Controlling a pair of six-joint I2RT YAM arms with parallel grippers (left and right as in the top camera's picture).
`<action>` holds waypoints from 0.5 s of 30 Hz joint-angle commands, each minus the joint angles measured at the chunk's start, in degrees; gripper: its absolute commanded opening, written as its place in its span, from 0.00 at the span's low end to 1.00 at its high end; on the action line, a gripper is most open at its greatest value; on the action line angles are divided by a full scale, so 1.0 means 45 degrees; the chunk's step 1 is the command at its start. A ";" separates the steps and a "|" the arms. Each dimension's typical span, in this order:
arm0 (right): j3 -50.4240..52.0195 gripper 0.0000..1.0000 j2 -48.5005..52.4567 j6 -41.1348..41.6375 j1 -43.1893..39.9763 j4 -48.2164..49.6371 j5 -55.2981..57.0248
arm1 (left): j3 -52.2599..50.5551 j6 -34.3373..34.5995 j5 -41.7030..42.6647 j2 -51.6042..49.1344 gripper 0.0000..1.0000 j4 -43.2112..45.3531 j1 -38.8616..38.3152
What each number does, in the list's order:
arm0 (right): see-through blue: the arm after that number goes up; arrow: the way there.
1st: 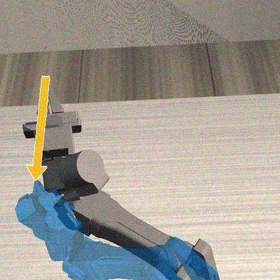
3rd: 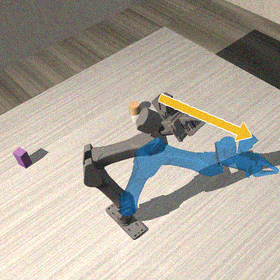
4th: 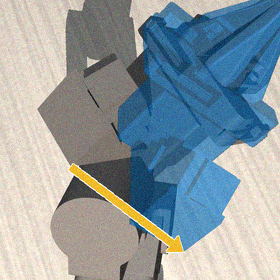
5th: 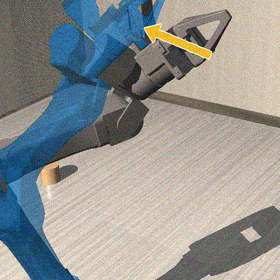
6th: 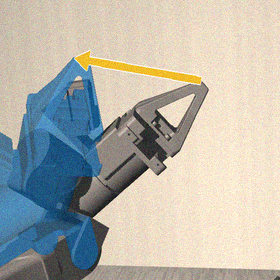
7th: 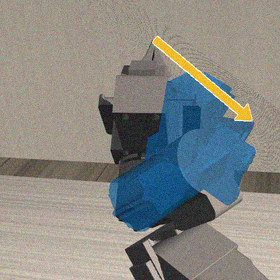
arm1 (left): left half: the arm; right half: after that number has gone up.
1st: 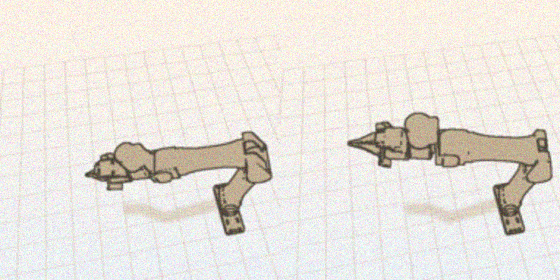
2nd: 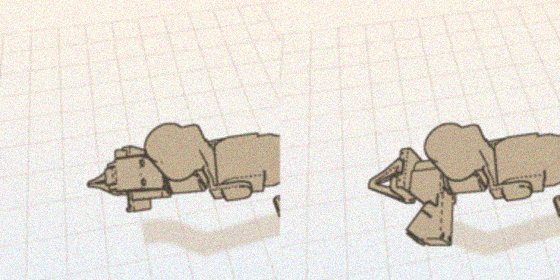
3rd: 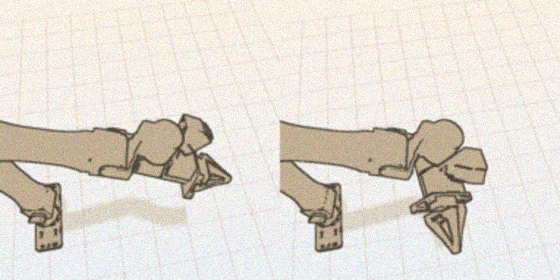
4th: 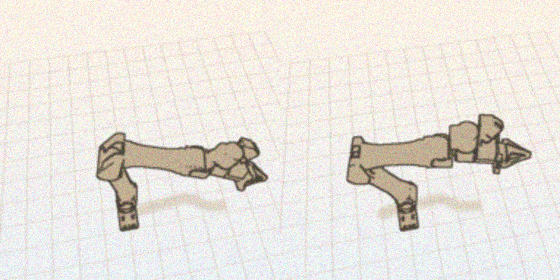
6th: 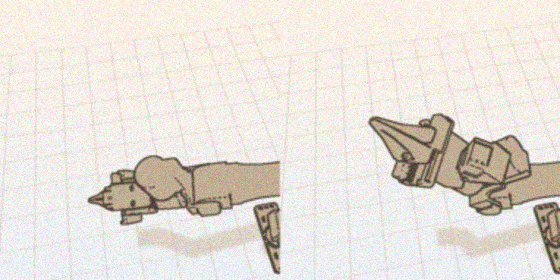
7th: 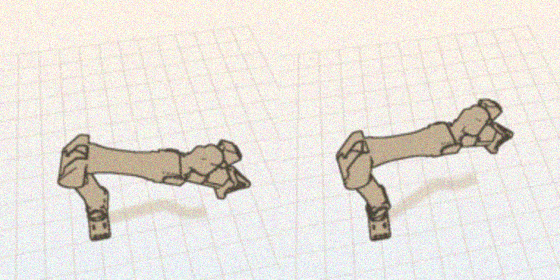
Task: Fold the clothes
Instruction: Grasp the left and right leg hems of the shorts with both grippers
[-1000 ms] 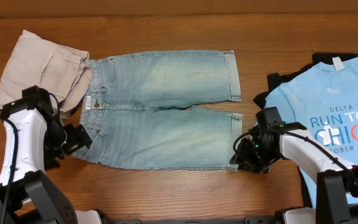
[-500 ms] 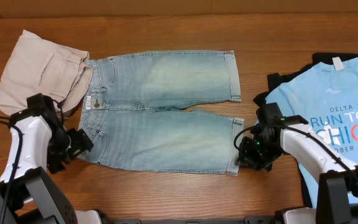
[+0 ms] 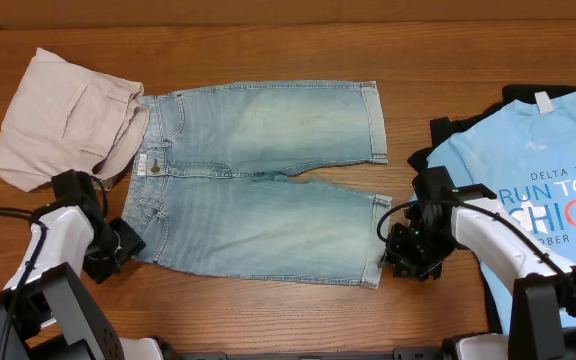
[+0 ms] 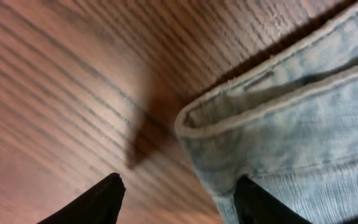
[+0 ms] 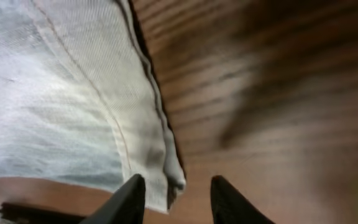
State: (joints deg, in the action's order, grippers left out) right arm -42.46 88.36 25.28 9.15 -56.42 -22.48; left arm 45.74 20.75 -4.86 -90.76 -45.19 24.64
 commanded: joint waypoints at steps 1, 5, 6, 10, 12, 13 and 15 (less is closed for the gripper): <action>0.0675 0.40 -0.0083 -0.0491 0.0039 0.0612 -0.0753 | -0.0578 0.0209 -0.0272 0.0010 0.57 0.0627 0.0136; 0.1122 0.42 -0.0083 -0.1341 0.0039 0.1321 -0.1885 | -0.0899 0.0199 -0.0243 0.0010 0.52 0.0670 0.0136; 0.1214 0.43 -0.0083 -0.1341 0.0039 0.1355 -0.1880 | -0.0918 0.0199 -0.0243 0.0010 0.52 0.0661 0.0136; 0.1695 0.48 -0.0083 -0.1326 0.0039 0.1520 -0.1889 | -0.0918 0.0199 -0.0185 0.0010 0.51 0.0646 0.0136; 0.1943 0.42 -0.0083 -0.1180 0.0039 0.1807 -0.1982 | -0.0918 0.0194 -0.0068 0.0010 0.52 0.0622 0.0136; 0.1982 0.38 -0.0083 -0.1195 0.0039 0.1875 -0.2195 | -0.0913 0.0199 0.0044 0.0010 0.52 0.0627 0.0136; 0.2001 0.31 -0.0083 -0.1195 0.0039 0.1865 -0.2526 | -0.0874 0.0199 0.0413 0.0010 0.52 0.0627 0.0136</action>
State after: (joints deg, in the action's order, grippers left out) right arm -34.94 88.14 20.36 9.15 -48.51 -32.97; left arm 43.79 20.88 -3.44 -89.52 -42.61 24.67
